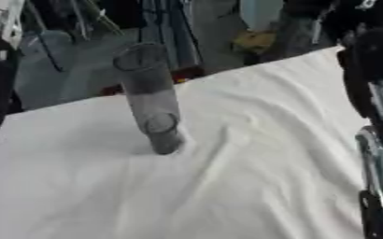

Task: Arrange flowers into the vase.

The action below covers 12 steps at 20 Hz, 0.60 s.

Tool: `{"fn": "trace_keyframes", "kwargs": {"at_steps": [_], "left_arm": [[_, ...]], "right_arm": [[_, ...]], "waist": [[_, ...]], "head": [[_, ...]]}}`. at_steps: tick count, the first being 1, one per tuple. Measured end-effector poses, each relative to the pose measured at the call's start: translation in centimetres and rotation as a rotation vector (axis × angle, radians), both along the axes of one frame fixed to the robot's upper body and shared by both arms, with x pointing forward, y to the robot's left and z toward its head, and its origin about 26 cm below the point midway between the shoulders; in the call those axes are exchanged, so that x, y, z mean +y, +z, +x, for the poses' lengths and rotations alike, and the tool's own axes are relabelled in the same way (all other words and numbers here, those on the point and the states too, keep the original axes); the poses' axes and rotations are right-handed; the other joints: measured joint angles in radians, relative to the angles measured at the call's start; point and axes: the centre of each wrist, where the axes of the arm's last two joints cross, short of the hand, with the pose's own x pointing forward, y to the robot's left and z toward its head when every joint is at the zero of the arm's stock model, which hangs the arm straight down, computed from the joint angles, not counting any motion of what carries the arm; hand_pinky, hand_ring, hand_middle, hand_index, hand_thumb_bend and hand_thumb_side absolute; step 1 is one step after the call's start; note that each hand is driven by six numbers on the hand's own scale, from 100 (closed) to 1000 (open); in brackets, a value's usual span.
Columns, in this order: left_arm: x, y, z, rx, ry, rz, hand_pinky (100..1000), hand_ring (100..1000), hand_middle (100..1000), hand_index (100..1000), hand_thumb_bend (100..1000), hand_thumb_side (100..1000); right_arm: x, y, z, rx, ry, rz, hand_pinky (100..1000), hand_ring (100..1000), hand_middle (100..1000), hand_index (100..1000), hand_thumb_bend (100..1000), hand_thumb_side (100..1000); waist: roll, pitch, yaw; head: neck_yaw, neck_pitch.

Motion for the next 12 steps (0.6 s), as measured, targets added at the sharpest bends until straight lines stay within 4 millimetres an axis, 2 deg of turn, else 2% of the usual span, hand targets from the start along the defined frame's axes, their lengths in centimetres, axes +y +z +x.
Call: {"fn": "trace_keyframes", "kwargs": {"at_steps": [12], "left_arm": [[-0.57,-0.84,1.04,0.036,0.025,0.019,100,100,100,100,100,621]], "right_arm": [[-0.07,0.03,-0.01,0.005,0.004,-0.002,805,829,762,926,222,1000]], "waist": [[0.011,0.013,-0.014]], "head": [[0.016,0.0]]}}
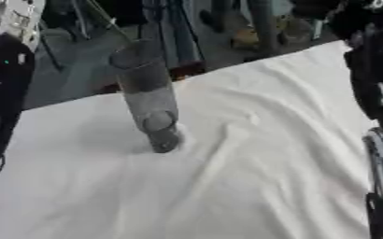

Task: Arrange flowers into the vase.

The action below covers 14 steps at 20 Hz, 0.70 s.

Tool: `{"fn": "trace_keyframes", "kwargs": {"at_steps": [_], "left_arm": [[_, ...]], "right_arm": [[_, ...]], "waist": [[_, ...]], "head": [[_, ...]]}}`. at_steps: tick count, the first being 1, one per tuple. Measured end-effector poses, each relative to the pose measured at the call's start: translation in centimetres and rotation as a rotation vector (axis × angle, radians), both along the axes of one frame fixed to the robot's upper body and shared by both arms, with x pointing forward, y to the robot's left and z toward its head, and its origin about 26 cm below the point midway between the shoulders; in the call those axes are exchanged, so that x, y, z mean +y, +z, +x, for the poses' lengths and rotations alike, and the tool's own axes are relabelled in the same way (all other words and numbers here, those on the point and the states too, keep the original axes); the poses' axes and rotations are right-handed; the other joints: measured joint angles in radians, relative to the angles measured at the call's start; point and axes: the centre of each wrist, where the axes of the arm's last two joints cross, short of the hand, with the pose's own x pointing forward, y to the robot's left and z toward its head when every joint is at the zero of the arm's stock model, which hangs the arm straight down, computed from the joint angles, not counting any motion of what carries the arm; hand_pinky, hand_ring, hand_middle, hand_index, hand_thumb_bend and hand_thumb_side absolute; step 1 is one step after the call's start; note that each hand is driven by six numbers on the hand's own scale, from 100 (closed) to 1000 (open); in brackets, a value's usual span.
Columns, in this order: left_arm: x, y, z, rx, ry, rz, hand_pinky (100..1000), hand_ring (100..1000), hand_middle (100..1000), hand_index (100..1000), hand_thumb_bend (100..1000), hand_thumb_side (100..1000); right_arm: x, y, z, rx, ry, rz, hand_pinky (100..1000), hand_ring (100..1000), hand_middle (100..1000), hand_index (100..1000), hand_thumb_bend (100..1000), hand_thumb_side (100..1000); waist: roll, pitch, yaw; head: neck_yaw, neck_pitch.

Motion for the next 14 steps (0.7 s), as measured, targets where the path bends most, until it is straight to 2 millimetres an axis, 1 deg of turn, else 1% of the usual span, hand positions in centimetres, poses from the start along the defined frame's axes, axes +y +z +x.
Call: {"fn": "trace_keyframes", "kwargs": {"at_steps": [4,14], "left_arm": [[-0.15,-0.26,0.28,0.012,0.008,0.005,100,100,100,100,100,621],[-0.39,-0.87,0.84,0.048,0.014,0.002,100,100,100,100,100,620]], "right_arm": [[-0.09,0.05,-0.01,-0.001,-0.002,-0.004,805,829,761,926,225,1000],[-0.09,0.1,-0.01,-0.004,-0.002,-0.005,804,830,761,925,223,1000]], "waist": [[0.004,0.005,-0.005],[0.005,0.013,-0.011]], "head": [[0.005,0.0],[0.012,0.0]]}}
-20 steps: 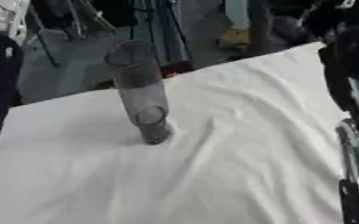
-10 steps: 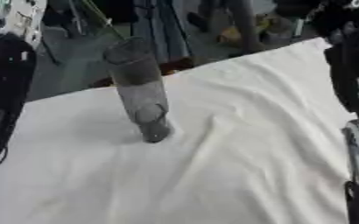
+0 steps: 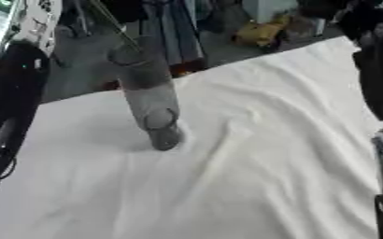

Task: Arrange flowers into the vase.

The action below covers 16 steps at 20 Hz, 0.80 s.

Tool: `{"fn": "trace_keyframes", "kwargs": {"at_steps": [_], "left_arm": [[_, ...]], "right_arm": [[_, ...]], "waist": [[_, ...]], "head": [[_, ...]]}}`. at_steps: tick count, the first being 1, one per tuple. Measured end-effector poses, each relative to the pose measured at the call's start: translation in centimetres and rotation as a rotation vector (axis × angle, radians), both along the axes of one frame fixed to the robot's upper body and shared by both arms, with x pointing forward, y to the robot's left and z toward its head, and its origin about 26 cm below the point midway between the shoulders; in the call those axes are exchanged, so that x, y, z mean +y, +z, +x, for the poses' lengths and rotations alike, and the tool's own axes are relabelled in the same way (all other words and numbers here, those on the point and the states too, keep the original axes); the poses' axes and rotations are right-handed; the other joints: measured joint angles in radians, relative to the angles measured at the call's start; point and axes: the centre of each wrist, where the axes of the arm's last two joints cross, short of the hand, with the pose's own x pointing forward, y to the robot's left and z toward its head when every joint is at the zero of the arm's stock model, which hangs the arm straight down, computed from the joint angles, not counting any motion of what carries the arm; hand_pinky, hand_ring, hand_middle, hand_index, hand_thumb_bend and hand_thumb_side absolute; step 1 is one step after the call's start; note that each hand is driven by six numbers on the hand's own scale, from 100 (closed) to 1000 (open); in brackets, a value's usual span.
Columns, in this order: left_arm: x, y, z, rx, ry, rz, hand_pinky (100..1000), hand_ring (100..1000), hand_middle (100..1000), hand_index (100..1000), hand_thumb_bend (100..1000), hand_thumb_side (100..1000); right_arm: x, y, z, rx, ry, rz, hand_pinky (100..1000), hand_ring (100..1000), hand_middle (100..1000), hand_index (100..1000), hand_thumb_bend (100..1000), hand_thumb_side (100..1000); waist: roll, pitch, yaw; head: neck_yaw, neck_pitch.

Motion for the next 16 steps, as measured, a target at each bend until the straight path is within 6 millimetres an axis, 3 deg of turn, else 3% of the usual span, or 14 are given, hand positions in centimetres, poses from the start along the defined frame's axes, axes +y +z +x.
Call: {"fn": "trace_keyframes", "kwargs": {"at_steps": [13,14,16], "left_arm": [[0.0,-1.0,1.1,0.14,0.062,-0.003,100,100,100,100,100,600],[0.0,-1.2,1.3,0.149,0.067,-0.001,100,100,100,100,100,561],[-0.1,-1.4,1.5,0.163,0.08,0.005,100,100,100,100,100,601]], "right_arm": [[-0.2,0.0,0.0,0.004,-0.008,0.02,803,829,759,925,217,1000],[-0.2,0.0,0.0,0.004,-0.008,0.02,803,829,759,925,217,1000],[-0.2,0.0,0.0,0.005,-0.008,0.021,803,828,758,925,216,1000]], "waist": [[0.006,0.0,-0.005],[0.006,0.001,-0.006],[0.007,0.001,-0.009]], "head": [[0.001,0.0],[0.001,0.0],[0.002,-0.002]]}}
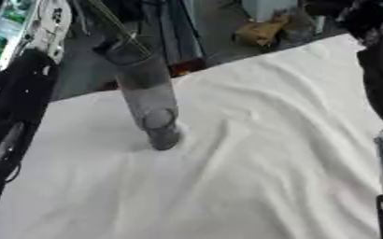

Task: Arrange flowers into the vase.

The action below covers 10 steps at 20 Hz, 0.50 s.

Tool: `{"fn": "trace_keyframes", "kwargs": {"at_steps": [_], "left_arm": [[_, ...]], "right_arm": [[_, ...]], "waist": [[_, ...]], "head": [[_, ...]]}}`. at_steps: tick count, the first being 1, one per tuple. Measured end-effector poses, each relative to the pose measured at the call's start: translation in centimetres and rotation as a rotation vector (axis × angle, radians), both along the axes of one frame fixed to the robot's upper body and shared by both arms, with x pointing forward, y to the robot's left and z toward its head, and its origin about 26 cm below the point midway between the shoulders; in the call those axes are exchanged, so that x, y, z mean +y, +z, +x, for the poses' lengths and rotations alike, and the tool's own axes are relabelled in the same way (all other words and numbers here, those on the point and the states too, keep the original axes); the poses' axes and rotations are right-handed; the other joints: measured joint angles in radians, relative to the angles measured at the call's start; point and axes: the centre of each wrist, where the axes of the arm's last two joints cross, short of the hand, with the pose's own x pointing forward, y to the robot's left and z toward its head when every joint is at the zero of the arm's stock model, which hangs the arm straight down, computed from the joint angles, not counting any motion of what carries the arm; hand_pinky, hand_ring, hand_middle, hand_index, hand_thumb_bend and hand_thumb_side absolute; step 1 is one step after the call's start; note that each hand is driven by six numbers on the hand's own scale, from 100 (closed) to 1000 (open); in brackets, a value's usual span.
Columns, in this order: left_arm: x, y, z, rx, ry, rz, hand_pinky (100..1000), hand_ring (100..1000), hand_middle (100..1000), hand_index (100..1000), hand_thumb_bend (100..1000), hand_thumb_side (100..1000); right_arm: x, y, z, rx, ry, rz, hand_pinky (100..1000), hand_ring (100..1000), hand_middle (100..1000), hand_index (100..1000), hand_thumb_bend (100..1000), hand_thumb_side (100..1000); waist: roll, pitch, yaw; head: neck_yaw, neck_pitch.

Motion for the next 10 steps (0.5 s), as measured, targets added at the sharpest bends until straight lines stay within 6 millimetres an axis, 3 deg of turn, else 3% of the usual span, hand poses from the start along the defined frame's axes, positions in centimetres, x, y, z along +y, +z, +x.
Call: {"fn": "trace_keyframes", "kwargs": {"at_steps": [10], "left_arm": [[-0.2,-1.6,1.2,0.047,0.067,0.07,100,100,100,100,100,579]], "right_arm": [[-0.2,0.0,0.0,0.002,-0.006,0.007,802,828,757,926,216,1000]], "waist": [[0.004,0.007,-0.004]], "head": [[0.001,-0.008]]}}
